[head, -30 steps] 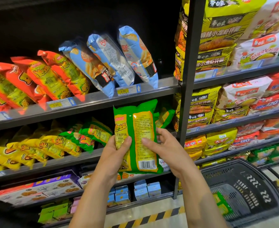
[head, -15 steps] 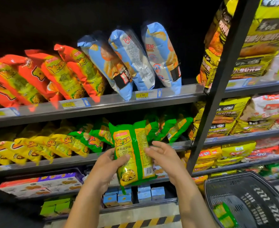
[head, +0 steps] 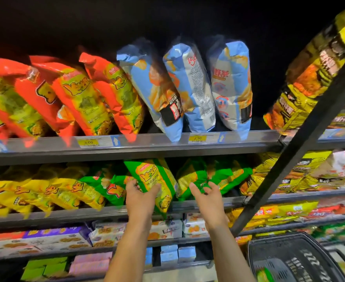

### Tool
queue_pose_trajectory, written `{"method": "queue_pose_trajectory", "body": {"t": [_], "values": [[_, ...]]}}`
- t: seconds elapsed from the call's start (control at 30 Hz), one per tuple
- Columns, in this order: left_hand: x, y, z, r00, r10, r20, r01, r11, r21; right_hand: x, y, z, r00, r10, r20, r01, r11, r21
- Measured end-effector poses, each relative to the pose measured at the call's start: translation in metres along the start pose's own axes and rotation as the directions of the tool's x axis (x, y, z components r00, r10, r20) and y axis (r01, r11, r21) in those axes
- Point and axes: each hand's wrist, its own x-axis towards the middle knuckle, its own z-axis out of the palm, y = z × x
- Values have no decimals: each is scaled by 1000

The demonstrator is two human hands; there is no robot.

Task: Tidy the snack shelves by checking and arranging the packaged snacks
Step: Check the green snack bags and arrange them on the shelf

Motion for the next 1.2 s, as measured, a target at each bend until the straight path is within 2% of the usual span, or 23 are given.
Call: {"method": "queue_pose_trajectory", "body": {"t": [0.23, 0.53, 0.77, 1.0, 1.2], "values": [[32, -20, 23, 990, 23, -137, -16, 999, 46, 28, 2, 11, 993, 45, -113, -49, 998, -31], [50, -45, 51, 986, -8, -167, 24, 995, 93, 56, 7, 33, 970, 41, -239, -77, 986, -146], [57, -68, 54, 976, -108, -191, 132, 984, 117, 66, 11, 35, 949, 69, -308, -139, 968, -210], [57, -71, 51, 972, -142, -187, 174, 971, 165, 55, 10, 32, 955, -24, -296, -29, 984, -174], [51, -70, 47, 974, -110, -199, 145, 974, 174, 53, 12, 13, 954, -13, -301, -3, 999, -52]]}}
